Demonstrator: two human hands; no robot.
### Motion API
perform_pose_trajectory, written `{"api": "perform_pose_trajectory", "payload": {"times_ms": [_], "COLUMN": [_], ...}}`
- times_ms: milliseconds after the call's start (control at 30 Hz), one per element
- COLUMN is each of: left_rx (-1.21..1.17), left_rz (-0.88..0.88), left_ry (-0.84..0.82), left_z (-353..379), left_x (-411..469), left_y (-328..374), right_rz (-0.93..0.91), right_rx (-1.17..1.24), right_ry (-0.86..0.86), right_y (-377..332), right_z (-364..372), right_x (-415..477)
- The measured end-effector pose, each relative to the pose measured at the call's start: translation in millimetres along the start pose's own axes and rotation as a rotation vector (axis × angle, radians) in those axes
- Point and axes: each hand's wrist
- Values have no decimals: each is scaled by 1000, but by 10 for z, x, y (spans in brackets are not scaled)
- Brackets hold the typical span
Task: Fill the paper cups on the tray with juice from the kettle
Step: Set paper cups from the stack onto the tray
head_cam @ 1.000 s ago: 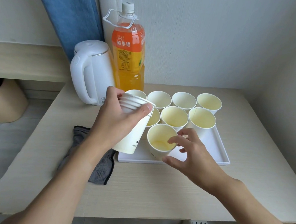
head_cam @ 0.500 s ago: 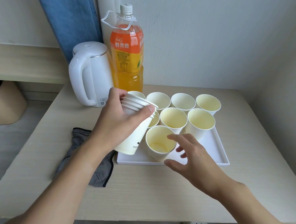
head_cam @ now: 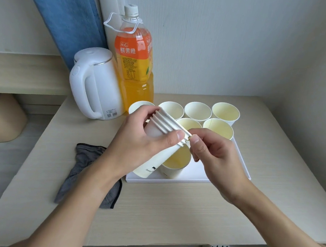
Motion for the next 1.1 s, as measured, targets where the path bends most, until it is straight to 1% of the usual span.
{"api": "perform_pose_trajectory", "payload": {"times_ms": [67,133,267,367,567,833,1000,1100], "left_rx": [-6,-2,56,80,16,-73,-137,-182], "left_rz": [-3,-1,-9,0,32,81,111,123], "left_ry": [-16,-40,-85,-53,58,154,165,184], "left_z": [12,20,14,-15,-17,88,189,213], "left_x": [-3,-1,2,5,14,-3,-112,-133], "left_y": [7,6,-36,-32,-19,14,59,76], "right_rz": [-15,-30,-51,-47,-67,9,31,89], "right_rx": [4,22,109,131,9,-246,-445,-517], "right_ry": [10,55,227,337,450,340,296,256], "right_y": [1,-15,-67,-100,-134,-83,-15,53], "right_z": [-6,2,-91,-253,-393,-385,-398,-411], "right_x": [-21,-21,60,93,-42,-358,-455,-510]}}
Point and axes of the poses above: each hand's wrist, its own x-axis towards the middle knuckle, its own z-axis out of the palm, y = z × x, and after that the axes turned 3 degrees about -x, right-handed
